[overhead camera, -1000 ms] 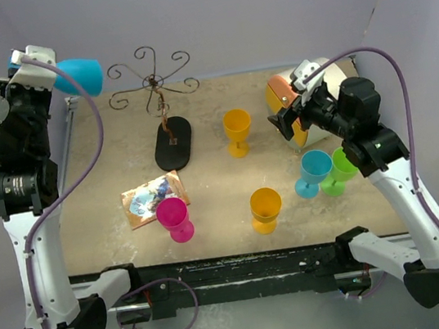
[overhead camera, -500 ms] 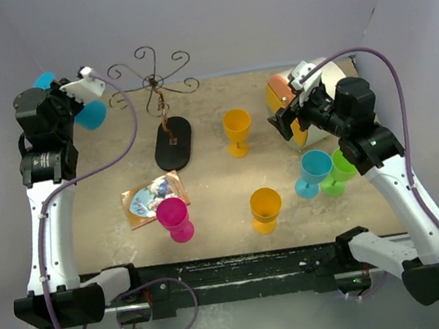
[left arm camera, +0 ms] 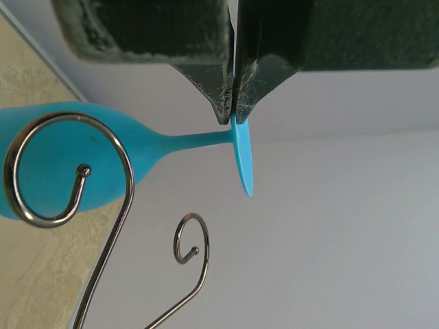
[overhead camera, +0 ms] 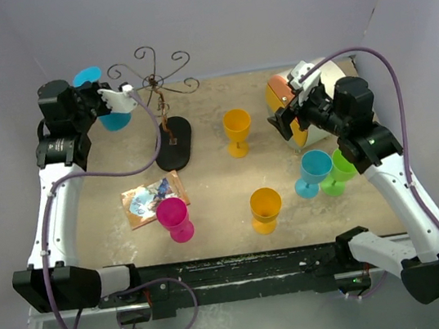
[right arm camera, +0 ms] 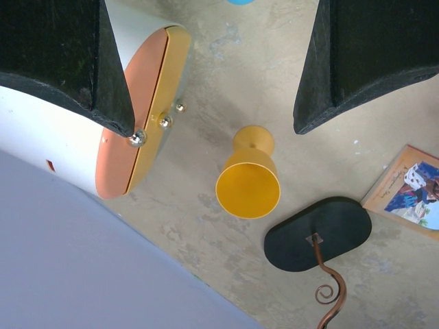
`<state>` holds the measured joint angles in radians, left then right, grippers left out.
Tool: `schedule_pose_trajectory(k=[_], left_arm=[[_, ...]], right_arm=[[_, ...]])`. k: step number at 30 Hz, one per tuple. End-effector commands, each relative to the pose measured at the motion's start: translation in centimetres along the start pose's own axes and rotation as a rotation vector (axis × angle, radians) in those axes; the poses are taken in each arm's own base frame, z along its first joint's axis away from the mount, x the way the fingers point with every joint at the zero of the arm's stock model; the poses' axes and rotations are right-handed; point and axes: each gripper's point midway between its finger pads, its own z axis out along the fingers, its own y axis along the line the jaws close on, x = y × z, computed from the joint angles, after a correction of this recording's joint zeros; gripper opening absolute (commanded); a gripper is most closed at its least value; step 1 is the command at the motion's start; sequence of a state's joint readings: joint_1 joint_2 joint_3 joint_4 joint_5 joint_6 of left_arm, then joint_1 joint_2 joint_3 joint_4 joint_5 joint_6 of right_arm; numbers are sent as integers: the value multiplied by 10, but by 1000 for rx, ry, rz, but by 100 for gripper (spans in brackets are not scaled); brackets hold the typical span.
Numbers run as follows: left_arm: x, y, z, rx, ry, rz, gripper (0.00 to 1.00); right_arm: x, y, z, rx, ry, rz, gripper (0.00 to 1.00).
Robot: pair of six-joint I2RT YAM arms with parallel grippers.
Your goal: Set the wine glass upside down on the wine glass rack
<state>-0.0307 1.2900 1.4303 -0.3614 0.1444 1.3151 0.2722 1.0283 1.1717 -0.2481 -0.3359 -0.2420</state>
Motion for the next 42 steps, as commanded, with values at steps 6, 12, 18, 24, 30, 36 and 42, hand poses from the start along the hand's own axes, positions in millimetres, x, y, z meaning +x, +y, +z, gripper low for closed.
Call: schedule_pose_trajectory(k=[6, 12, 18, 24, 30, 36, 42], left_arm=[[-47, 22, 6, 7, -216, 77, 0], [-61, 22, 13, 35, -280, 92, 0], [-68, 23, 20, 47, -304, 139, 0], [-76, 24, 25, 56, -331, 178, 0], [-84, 23, 31, 58, -373, 155, 0], [-82, 26, 38, 30, -355, 117, 0], [-79, 27, 45, 4, -324, 79, 0]], right_arm=[[-8, -3, -1, -8, -40, -6, 100], [-8, -3, -3, -9, -43, -2, 100], [-7, -4, -3, -13, -43, 5, 100], [-5, -5, -3, -14, -40, 8, 100], [-4, -6, -2, -16, -36, 15, 100], [-2, -7, -3, -10, -32, 21, 100], [-1, -8, -3, -7, -31, 22, 100]])
